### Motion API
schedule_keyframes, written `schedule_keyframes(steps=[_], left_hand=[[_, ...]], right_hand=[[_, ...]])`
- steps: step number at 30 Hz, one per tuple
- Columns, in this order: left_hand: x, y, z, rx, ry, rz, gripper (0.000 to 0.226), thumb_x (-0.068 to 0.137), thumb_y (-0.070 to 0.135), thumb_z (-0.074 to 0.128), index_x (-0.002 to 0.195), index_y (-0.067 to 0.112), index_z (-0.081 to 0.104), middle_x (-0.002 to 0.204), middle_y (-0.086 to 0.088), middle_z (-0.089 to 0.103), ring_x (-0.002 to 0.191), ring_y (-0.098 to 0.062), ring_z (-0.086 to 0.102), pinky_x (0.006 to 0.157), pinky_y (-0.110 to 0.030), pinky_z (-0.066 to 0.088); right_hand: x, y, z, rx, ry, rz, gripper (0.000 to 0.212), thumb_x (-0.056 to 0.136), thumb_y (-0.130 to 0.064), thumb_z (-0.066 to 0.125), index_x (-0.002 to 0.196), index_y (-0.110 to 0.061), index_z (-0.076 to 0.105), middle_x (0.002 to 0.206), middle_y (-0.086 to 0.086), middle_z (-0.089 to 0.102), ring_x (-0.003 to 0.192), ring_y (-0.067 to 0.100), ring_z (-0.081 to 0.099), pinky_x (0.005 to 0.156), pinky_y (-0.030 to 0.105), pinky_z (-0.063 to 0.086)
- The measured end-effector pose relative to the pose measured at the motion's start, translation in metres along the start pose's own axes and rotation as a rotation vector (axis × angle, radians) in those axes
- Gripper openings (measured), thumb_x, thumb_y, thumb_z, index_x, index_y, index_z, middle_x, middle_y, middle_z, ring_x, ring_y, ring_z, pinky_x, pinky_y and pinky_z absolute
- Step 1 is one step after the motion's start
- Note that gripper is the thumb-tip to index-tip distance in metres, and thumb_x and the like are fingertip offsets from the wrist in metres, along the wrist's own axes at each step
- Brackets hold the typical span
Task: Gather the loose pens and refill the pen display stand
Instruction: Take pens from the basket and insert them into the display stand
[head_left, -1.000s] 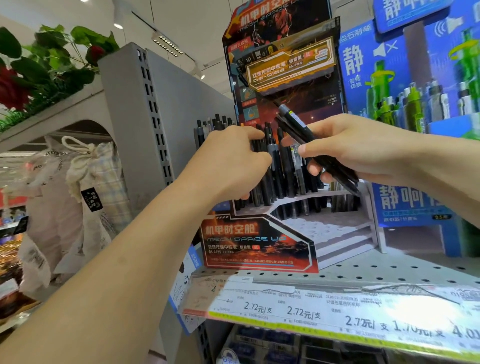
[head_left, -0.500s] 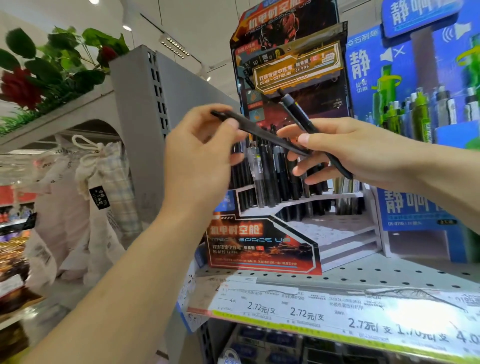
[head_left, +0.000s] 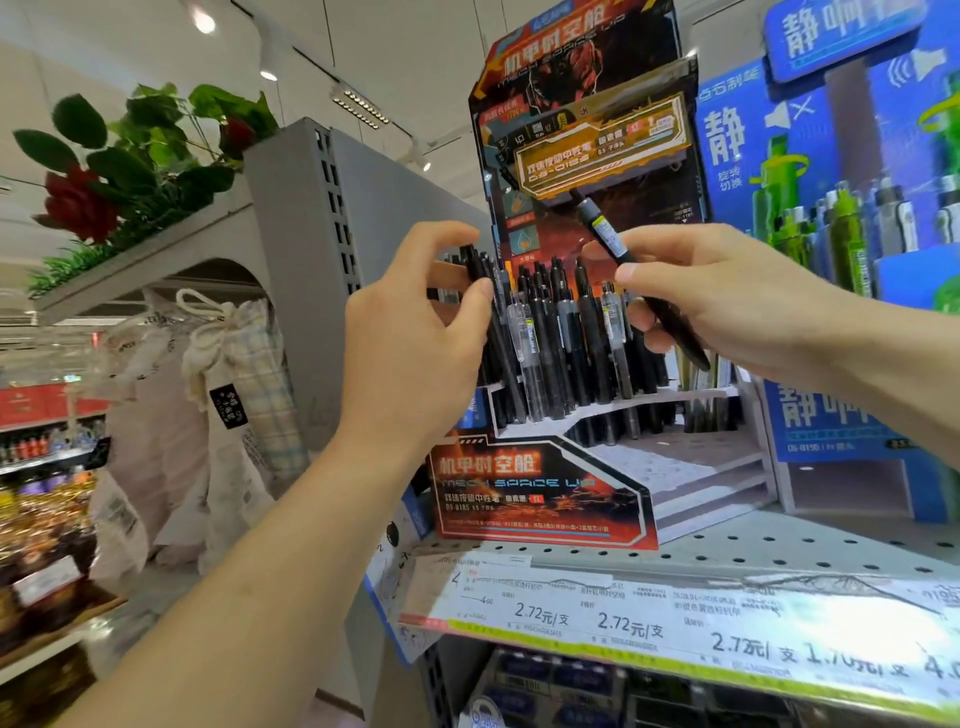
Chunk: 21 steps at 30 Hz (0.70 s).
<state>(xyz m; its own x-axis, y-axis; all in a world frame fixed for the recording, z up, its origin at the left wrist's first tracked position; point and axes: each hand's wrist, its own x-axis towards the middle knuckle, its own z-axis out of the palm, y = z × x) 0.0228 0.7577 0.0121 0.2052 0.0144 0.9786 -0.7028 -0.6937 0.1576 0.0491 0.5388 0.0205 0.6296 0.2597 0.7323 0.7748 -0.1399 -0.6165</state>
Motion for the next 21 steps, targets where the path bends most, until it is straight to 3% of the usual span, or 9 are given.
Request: schedule_keyframes(steps=[2, 7, 10, 13, 17, 21], left_hand=[[0.003, 0.003, 0.002, -0.01, -0.019, -0.025, 0.024, 0.095, 0.026, 0.066, 0.111, 0.042, 0.059, 0.084, 0.018, 0.067, 0.062, -0.007, 0.068, 0.062, -0.038, 0.062], [0.003, 0.013, 0.005, -0.079, -0.036, -0.067, 0.024, 0.096, 0.023, 0.064, 0.108, 0.043, 0.06, 0.089, 0.027, 0.066, 0.058, -0.005, 0.065, 0.056, -0.033, 0.062], [0.001, 0.013, 0.005, -0.104, -0.018, -0.08, 0.023, 0.096, 0.023, 0.065, 0.107, 0.043, 0.062, 0.083, 0.021, 0.068, 0.06, -0.007, 0.066, 0.055, -0.029, 0.061], [0.003, 0.014, 0.004, -0.118, -0.001, -0.093, 0.023, 0.095, 0.022, 0.066, 0.106, 0.042, 0.062, 0.078, 0.013, 0.069, 0.062, -0.009, 0.069, 0.054, -0.027, 0.061], [0.007, 0.013, 0.003, -0.103, -0.005, -0.096, 0.021, 0.095, 0.024, 0.066, 0.105, 0.042, 0.063, 0.077, 0.017, 0.07, 0.062, -0.007, 0.07, 0.054, -0.031, 0.061], [0.006, 0.009, 0.003, -0.054, 0.008, -0.059, 0.021, 0.094, 0.027, 0.067, 0.107, 0.043, 0.064, 0.077, 0.016, 0.07, 0.062, -0.009, 0.07, 0.059, -0.039, 0.061]], right_hand=[[-0.001, 0.0, 0.001, -0.019, 0.033, -0.034, 0.024, 0.104, -0.009, 0.052, 0.108, -0.024, 0.071, 0.06, -0.01, 0.056, 0.053, 0.004, 0.053, 0.052, 0.014, 0.047], [-0.004, 0.002, 0.005, 0.044, 0.027, -0.082, 0.033, 0.101, -0.004, 0.056, 0.112, -0.032, 0.07, 0.072, -0.014, 0.062, 0.072, 0.005, 0.063, 0.071, 0.024, 0.061], [-0.004, 0.002, 0.006, 0.017, 0.062, -0.14, 0.04, 0.1, -0.005, 0.058, 0.107, -0.045, 0.062, 0.072, -0.012, 0.06, 0.069, 0.0, 0.063, 0.062, 0.012, 0.054], [-0.005, 0.003, 0.007, -0.086, 0.101, -0.187, 0.041, 0.099, -0.011, 0.062, 0.118, -0.046, 0.056, 0.072, -0.018, 0.061, 0.06, -0.008, 0.054, 0.06, 0.005, 0.041], [-0.006, 0.007, 0.009, -0.108, 0.135, -0.211, 0.051, 0.098, -0.011, 0.064, 0.141, -0.036, 0.051, 0.073, -0.019, 0.058, 0.054, 0.001, 0.051, 0.059, 0.013, 0.047], [-0.005, 0.01, 0.008, -0.095, 0.142, -0.229, 0.061, 0.097, -0.011, 0.066, 0.146, -0.039, 0.045, 0.075, -0.02, 0.055, 0.068, 0.003, 0.056, 0.059, 0.018, 0.053]])
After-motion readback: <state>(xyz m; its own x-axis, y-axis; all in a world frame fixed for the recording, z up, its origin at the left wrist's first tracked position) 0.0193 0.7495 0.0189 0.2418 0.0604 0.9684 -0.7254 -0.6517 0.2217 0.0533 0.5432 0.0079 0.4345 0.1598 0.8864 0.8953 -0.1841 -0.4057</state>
